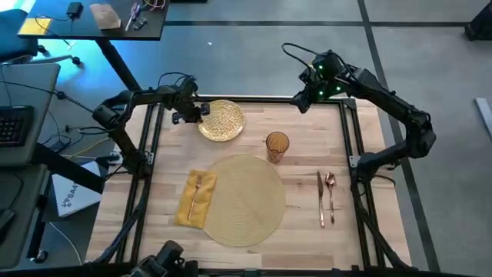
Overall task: Set table place
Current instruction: Put the yellow plate on the brown place mat to the left of the yellow table napkin
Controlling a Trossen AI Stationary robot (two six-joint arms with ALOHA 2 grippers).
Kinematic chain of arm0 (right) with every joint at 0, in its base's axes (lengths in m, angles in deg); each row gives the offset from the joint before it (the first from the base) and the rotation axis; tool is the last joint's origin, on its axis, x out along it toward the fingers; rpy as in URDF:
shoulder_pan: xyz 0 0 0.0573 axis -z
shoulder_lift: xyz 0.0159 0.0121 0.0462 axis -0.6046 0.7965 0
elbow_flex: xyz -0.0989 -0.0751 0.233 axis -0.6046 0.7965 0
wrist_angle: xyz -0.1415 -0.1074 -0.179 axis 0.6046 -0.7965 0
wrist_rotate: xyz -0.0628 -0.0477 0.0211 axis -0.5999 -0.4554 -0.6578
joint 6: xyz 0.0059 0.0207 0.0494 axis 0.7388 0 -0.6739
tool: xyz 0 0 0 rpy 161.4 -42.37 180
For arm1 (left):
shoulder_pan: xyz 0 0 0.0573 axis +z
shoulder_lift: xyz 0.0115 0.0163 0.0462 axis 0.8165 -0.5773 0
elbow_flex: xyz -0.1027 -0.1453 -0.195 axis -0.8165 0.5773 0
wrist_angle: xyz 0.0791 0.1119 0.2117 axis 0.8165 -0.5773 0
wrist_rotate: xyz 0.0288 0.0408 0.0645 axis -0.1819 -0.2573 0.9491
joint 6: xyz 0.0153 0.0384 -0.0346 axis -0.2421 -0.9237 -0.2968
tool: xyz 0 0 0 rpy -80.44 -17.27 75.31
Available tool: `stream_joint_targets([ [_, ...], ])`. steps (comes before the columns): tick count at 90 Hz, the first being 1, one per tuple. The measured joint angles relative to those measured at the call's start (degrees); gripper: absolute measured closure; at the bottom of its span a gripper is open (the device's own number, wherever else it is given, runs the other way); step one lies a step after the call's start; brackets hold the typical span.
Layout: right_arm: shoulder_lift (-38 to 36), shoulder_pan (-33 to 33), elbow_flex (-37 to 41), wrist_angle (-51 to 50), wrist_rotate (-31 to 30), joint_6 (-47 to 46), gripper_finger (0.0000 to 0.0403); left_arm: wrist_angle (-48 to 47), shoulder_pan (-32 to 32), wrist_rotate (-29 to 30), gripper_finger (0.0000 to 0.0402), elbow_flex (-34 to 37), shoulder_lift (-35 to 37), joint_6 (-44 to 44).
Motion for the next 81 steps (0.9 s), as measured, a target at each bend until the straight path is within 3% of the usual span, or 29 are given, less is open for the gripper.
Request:
stream_joint_targets([
  [28, 5.1, 6.2, 0.0, -0.3, 10.5, 4.5, 0.0249, 8.2, -3.9, -2.5, 0.0401, 0.2, 0.7, 1.8],
  [50, 20.2, 12.3, 0.0, 3.5, 16.1, 7.0, 0.0249, 14.1, -7.4, -3.1, 0.04, 0.2, 0.7, 4.5],
  [69, 35.3, 16.0, 0.0, 6.0, 24.4, 5.4, 0.0249, 16.9, -11.0, -2.8, 0.04, 0.2, 0.7, 6.7],
  [81, 41.7, 16.2, 0.0, 7.2, 24.9, 5.4, 0.0248, 19.2, -12.9, -2.4, 0.04, 0.2, 0.3, 8.6],
])
